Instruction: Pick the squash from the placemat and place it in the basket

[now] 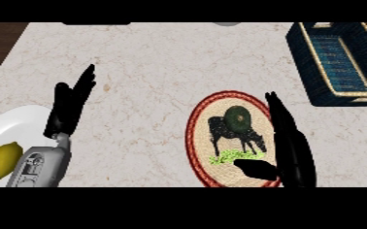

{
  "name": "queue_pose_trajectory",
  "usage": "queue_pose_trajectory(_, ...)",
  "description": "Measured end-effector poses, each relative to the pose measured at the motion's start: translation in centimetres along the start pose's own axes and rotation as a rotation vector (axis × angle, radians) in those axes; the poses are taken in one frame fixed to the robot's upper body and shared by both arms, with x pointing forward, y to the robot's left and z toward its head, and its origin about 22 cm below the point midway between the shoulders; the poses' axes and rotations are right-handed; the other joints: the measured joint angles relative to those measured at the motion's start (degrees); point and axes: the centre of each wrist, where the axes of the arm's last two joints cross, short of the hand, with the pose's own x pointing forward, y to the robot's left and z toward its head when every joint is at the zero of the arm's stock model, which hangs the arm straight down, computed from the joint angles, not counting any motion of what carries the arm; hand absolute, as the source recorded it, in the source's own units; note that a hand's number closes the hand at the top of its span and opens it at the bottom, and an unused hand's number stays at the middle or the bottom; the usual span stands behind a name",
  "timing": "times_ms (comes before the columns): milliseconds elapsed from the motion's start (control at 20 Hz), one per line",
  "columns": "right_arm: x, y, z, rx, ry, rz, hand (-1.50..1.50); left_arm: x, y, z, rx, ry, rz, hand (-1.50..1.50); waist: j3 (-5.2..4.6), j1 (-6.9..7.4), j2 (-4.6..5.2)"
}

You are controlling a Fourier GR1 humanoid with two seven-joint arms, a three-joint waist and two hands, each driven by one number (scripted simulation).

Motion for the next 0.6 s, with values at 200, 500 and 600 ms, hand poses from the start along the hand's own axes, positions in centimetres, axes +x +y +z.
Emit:
queue_pose_trajectory(200, -1.0, 1.3, -0.8, 0.006, -0.006, -0.005, -1.5, 0.0, -0.1, 0.2, 0.004, -0.001, 0.002, 0.0, -0.01, 0.04, -0.01)
queue_pose_trajectory(500, -0.4, 2.3, -2.3, 0.01, -0.004, -0.014, -1.5, -0.4, 0.7, -0.3, -0.002, -0.001, -0.004, 0.0, 0.0, 0.04, 0.01)
queue_pose_trajectory(600, -0.7, 2.5, -2.7, 0.016, -0.001, -0.014, -1.5, -0.3, 1.0, -0.6, -0.004, -0.003, -0.004, 0.0, -0.01, 0.03, 0.0)
